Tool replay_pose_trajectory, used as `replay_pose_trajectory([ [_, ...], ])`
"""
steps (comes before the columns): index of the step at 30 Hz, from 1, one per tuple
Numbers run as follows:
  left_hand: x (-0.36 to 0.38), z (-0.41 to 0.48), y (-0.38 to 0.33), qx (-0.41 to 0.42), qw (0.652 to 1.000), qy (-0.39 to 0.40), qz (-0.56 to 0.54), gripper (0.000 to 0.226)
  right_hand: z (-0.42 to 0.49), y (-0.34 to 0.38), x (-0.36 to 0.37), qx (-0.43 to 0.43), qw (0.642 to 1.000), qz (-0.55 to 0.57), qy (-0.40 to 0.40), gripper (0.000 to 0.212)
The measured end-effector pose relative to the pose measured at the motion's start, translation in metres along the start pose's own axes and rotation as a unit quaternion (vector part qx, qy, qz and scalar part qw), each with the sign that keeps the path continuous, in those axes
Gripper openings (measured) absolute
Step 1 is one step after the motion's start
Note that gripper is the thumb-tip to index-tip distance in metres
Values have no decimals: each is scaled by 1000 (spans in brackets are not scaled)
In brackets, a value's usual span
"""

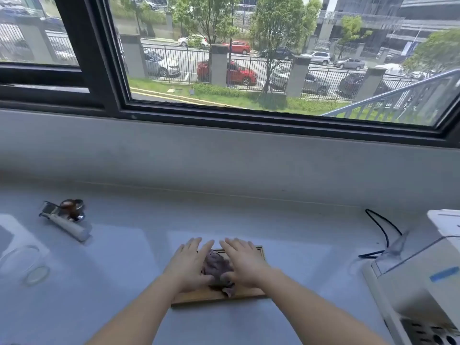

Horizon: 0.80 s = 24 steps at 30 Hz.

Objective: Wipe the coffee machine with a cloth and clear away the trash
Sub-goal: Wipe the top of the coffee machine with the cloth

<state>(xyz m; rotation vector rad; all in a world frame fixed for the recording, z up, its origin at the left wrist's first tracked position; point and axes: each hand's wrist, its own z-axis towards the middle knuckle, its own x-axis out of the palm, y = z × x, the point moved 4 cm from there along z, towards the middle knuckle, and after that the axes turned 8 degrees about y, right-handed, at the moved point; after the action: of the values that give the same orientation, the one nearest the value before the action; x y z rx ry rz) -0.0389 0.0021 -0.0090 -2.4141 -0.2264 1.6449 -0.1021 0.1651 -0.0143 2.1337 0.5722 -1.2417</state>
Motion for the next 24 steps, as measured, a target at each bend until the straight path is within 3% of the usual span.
replay_pose_trajectory([
  [5,19,4,7,6,997,14,-76,95,11,-4,17,27,999,23,26,104],
  [8,22,9,5,15,994,-8,-108,83,15,-8,22,29,999,25,30,100],
  [13,25,15,7,15,987,-55,-150,64,14,-7,26,-3,992,122,35,88],
  [16,23,17,5,12,984,-63,-166,52,14,-7,25,-8,987,160,5,73],
  [19,18,19,5,-5,975,-65,-210,30,15,-6,20,-20,986,165,-18,44],
  [21,14,18,6,-22,970,-57,-237,26,12,-5,11,-18,987,158,-25,25],
  [24,4,16,3,-19,961,-42,-272,21,5,-8,-4,-18,990,139,-27,15],
])
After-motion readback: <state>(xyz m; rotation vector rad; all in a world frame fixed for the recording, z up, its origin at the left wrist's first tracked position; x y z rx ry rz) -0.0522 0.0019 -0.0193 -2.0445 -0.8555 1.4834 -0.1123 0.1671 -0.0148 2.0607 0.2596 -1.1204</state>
